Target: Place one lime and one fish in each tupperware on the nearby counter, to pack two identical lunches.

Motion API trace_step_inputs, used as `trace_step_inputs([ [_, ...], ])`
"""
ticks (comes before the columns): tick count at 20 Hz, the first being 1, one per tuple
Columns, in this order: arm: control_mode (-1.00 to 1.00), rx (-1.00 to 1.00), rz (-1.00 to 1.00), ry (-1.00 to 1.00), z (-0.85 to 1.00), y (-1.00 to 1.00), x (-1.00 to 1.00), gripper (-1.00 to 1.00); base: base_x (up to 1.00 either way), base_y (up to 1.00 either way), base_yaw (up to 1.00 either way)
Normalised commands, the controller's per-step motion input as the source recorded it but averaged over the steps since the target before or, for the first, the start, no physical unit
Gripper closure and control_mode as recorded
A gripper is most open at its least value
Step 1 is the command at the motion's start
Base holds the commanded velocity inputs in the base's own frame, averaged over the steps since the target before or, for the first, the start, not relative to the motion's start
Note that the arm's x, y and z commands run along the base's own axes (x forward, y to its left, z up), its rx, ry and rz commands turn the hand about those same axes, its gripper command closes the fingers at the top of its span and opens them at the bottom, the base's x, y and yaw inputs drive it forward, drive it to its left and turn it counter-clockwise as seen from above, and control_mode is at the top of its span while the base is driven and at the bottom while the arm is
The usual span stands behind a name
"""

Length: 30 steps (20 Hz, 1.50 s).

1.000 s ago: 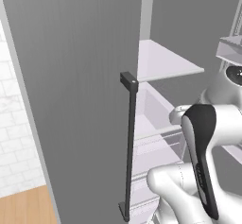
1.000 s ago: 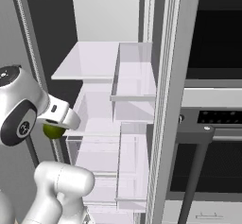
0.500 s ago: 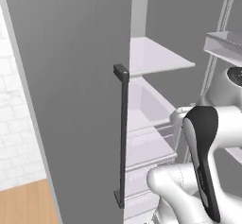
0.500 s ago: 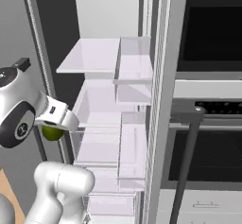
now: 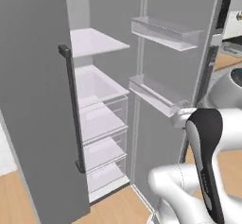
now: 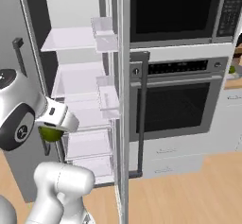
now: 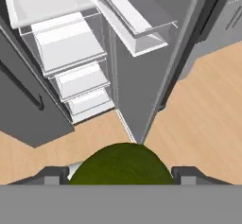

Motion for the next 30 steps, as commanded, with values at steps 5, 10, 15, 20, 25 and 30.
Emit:
trace_step_inputs([
  [5, 1.0, 0.0, 0.0, 0.0, 0.0, 0.0, 0.0, 1.0, -0.15, -0.59, -0.76],
  [10, 1.0, 0.0, 0.0, 0.0, 0.0, 0.0, 0.0, 1.0, -0.01, -0.7, -0.78],
  [15, 1.0, 0.0, 0.0, 0.0, 0.0, 0.0, 0.0, 1.0, 0.24, -0.7, -0.47],
  [20, 1.0, 0.0, 0.0, 0.0, 0.0, 0.0, 0.0, 1.0, 0.92, -0.56, 0.02],
  [25, 1.0, 0.0, 0.0, 0.0, 0.0, 0.0, 0.0, 1.0, 1.0, -0.33, 0.08],
  [30, 1.0, 0.0, 0.0, 0.0, 0.0, 0.0, 0.0, 1.0, 1.0, 0.0, 0.03],
])
